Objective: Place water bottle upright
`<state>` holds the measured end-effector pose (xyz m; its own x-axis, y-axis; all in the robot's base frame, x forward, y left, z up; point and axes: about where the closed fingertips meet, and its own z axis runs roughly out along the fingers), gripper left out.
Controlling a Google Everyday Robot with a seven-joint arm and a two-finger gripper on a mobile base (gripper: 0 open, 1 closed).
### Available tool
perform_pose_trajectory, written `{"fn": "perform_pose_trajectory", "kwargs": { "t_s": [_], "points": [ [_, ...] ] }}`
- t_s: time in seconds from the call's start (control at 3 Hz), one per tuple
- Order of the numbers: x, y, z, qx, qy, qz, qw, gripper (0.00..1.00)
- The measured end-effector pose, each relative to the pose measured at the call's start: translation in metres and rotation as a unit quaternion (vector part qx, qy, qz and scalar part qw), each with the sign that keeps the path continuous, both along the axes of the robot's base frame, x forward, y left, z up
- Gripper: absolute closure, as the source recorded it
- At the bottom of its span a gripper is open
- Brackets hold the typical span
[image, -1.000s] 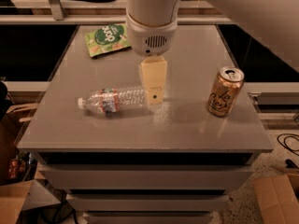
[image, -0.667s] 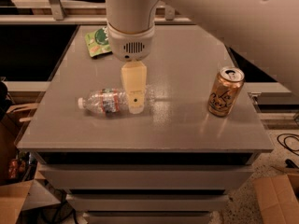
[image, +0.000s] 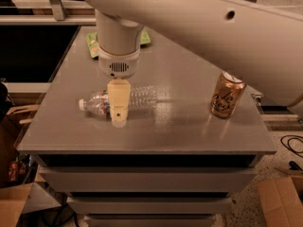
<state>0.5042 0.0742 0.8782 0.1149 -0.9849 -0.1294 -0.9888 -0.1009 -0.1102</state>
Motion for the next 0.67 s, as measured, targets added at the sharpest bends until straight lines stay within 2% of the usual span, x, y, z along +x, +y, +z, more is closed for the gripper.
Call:
{"fn": "perform_pose_trajectory", "kwargs": {
  "t_s": [0.67],
  "points": [
    [0.012,0.01,-0.03,0.01,0.016,-0.02,0.9996,0.0]
  ]
}}
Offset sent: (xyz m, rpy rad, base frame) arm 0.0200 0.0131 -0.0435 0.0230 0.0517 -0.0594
